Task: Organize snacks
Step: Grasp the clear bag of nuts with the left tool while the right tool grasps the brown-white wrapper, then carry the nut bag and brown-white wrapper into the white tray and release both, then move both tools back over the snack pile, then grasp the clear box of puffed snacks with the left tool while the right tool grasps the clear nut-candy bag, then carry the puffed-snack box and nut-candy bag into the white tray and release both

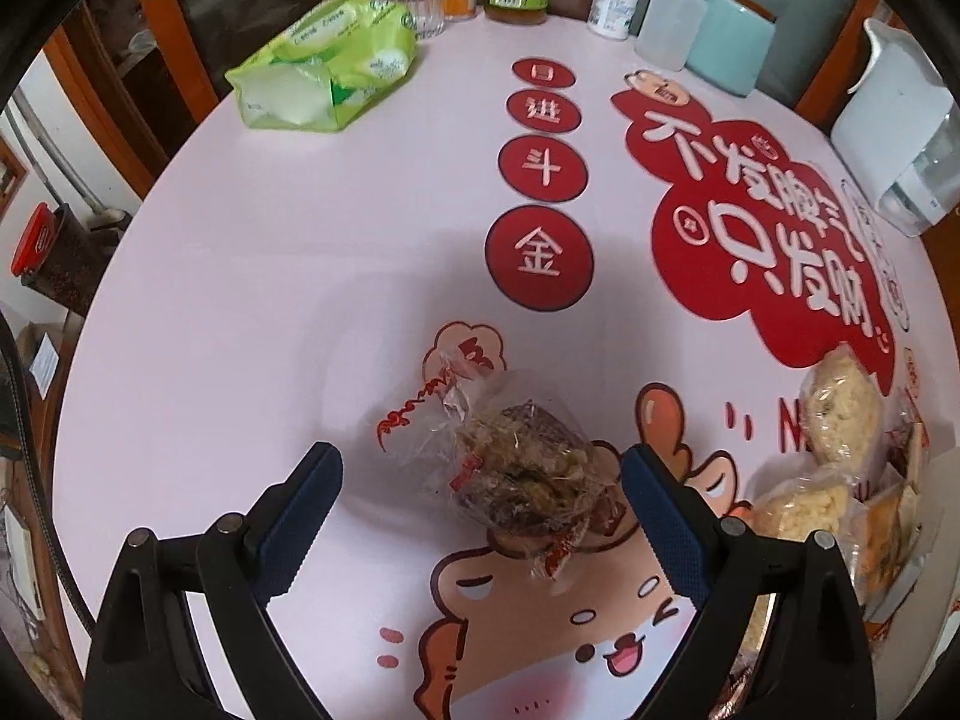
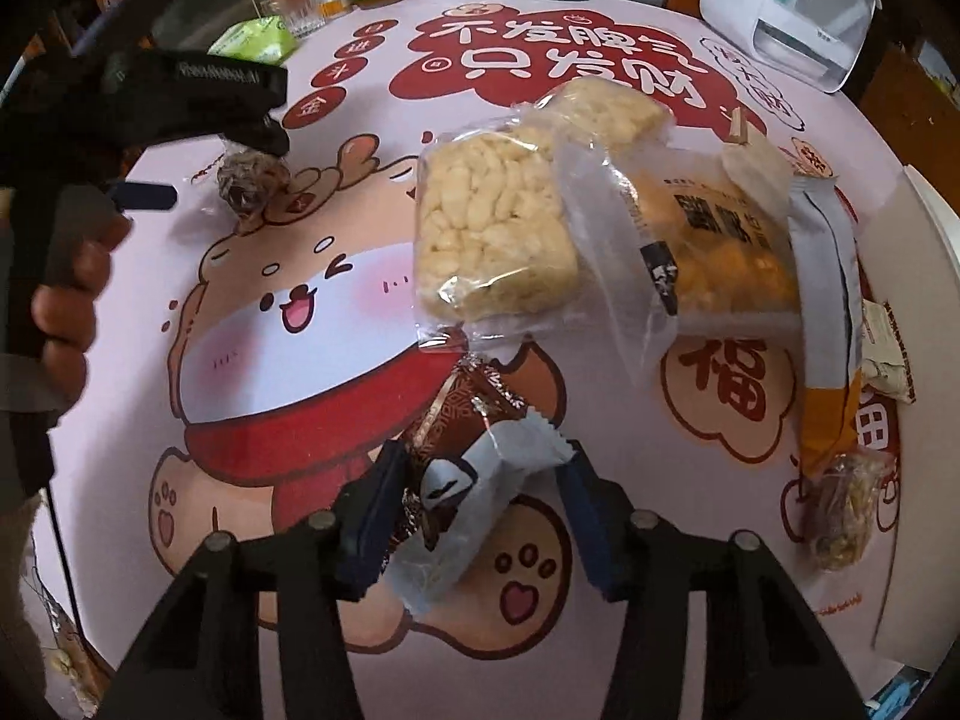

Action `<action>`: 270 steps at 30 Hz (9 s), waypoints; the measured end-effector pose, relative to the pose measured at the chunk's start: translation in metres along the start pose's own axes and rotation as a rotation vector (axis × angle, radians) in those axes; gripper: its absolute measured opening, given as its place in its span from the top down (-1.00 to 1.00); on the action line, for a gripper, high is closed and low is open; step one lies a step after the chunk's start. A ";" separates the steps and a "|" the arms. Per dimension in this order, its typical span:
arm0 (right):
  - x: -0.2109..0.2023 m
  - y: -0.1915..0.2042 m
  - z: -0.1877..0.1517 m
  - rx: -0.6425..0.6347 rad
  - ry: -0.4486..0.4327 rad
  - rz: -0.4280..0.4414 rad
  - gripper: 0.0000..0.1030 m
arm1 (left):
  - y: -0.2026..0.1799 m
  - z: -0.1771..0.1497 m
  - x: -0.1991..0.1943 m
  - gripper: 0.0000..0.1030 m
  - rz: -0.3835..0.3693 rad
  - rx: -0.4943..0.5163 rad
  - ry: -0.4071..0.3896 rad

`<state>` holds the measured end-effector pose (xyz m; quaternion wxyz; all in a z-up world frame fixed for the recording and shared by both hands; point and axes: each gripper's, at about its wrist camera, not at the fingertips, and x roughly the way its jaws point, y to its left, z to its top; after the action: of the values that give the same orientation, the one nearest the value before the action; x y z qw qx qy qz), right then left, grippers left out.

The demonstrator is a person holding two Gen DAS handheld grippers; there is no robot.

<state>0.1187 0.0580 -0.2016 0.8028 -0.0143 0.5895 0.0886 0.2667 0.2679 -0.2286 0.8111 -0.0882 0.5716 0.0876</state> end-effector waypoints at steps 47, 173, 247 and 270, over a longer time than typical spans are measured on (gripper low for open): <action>-0.184 -0.137 -0.007 0.106 -0.450 -0.017 0.45 | -0.143 -0.113 -0.210 -0.01 -0.139 0.385 -0.273; -0.056 -0.154 -0.034 0.273 -0.104 -0.047 -0.24 | -0.141 -0.053 -0.039 -0.92 0.092 0.382 0.011; -0.169 -0.176 -0.065 0.278 -0.399 -0.142 0.07 | -0.254 -0.141 -0.191 -0.16 -0.145 0.663 -0.237; -0.192 -0.314 -0.082 0.464 -0.456 -0.213 0.07 | -0.410 -0.168 -0.219 -0.16 -0.141 0.786 -0.299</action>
<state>0.0357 -0.2857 -0.0703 0.9005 0.1273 0.3947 -0.1312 0.1409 -0.1796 -0.0599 0.8609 0.2024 0.4303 -0.1810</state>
